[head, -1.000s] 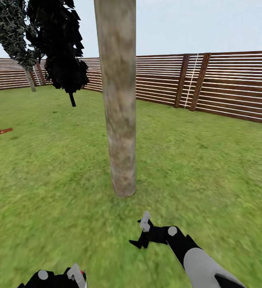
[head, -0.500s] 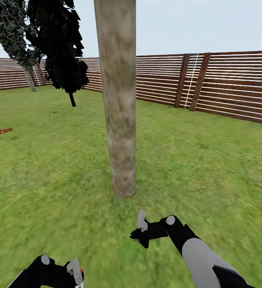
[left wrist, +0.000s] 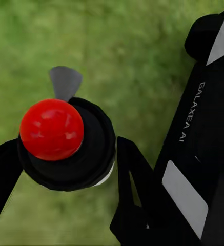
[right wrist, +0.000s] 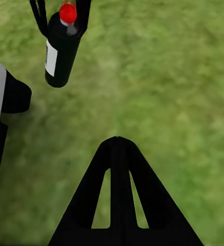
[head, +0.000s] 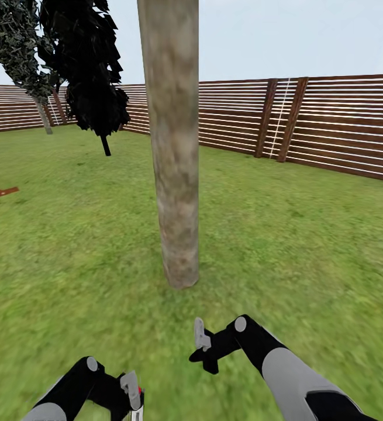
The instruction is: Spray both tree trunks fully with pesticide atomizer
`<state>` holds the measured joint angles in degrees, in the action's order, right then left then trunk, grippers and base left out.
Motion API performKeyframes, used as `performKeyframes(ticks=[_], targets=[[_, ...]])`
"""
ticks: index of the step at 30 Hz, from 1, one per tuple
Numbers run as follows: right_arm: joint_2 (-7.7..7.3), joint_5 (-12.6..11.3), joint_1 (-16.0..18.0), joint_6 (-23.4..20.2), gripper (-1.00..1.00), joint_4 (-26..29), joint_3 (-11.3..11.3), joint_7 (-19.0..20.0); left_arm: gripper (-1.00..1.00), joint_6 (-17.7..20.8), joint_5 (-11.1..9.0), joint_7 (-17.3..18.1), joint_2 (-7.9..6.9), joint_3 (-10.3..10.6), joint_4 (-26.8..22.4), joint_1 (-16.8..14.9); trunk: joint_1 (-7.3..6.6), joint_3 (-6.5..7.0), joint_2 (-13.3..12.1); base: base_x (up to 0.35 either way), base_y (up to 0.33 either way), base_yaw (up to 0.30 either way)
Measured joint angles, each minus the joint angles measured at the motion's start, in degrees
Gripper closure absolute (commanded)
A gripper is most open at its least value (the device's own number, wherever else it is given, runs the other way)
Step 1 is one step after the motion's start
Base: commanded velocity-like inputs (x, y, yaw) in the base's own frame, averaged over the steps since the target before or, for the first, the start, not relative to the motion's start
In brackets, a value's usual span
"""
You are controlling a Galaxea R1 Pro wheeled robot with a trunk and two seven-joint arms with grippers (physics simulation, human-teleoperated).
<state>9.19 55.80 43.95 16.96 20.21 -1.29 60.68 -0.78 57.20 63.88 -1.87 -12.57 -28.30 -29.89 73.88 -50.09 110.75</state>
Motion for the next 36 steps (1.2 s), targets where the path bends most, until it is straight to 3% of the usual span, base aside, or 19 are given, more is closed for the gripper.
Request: performKeyframes(ticks=[3,12,19,23,36], targets=[[-0.03,-0.03,0.0,0.0,1.0,0.01,0.05,0.02,1.0,0.08,0.03,0.01,1.12,1.57,0.08,-0.15,0.0,0.0,0.0,0.0,0.0,0.0],[-0.05,-0.1,0.0,-0.06,1.0,0.01,0.06,-0.04,1.0,0.92,0.4,-0.57,4.76,2.1,0.01,-1.41,0.0,0.0,0.0,0.0,0.0,0.0],[0.35,-0.34,0.0,-0.09,1.0,0.02,-0.04,-0.06,1.0,2.6,0.25,-2.58,5.52,2.08,0.0,-3.68,0.0,0.0,0.0,0.0,0.0,0.0],[0.39,-0.34,0.0,-0.09,1.0,0.01,-0.05,-0.08,1.0,2.57,0.25,-2.79,7.53,2.1,0.0,-4.03,0.0,0.0,0.0,0.0,0.0,0.0],[0.39,-0.34,0.0,-0.05,1.0,0.01,-0.08,-0.1,1.0,1.76,-0.34,-2.11,10.15,1.94,0.09,-4.3,0.0,0.0,0.0,0.0,0.0,0.0]])
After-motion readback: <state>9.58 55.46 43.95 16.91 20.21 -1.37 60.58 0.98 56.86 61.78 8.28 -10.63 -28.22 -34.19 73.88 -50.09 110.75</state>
